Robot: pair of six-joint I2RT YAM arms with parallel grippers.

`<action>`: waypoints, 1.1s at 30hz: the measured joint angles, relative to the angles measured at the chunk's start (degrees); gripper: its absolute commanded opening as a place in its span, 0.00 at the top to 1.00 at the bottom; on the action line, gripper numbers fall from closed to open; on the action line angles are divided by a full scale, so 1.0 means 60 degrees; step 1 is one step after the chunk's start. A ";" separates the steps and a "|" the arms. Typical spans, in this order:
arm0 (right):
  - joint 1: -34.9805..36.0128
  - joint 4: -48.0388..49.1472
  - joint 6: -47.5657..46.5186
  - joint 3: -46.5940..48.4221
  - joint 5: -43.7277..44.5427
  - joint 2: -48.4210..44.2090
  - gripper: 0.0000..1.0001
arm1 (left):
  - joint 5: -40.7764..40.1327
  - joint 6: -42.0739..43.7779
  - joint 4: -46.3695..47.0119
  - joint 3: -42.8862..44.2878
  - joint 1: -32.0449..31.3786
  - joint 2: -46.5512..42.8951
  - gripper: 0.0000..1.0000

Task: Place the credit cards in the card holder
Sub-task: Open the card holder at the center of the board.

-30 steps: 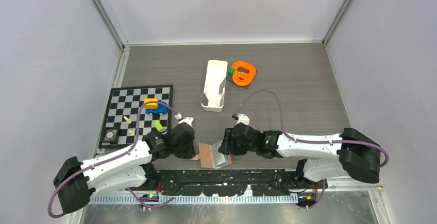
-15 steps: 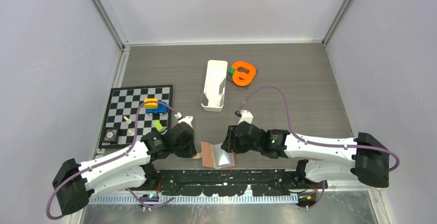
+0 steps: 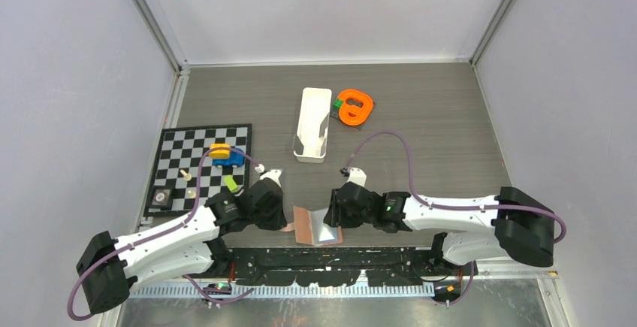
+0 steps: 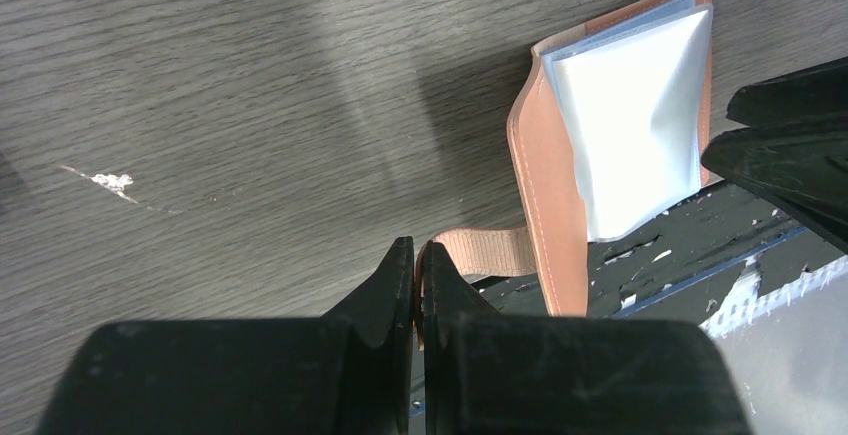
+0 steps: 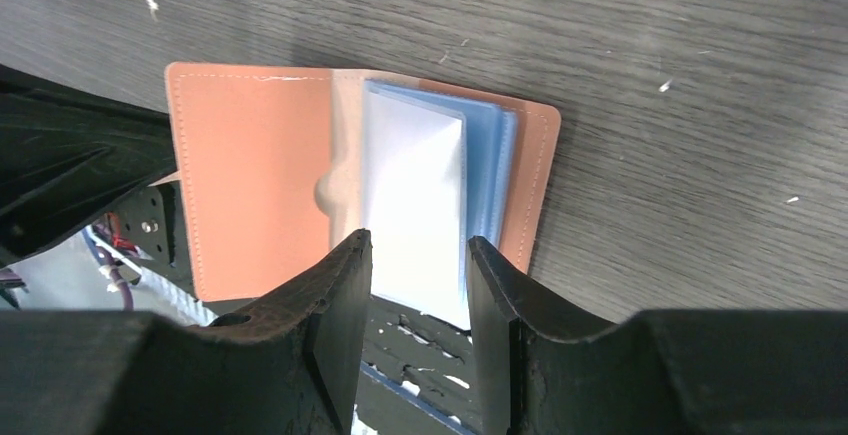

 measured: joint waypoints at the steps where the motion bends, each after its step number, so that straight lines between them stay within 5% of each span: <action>1: 0.0000 0.0004 0.0036 -0.0018 0.0000 0.0106 0.55 | 0.0004 -0.0004 0.0000 0.0000 0.0000 0.0004 1.00; 33: 0.0004 0.2382 0.0288 -0.0117 -0.1650 0.1147 0.56 | -0.0007 0.0025 0.0160 -0.0007 0.0000 0.0229 1.00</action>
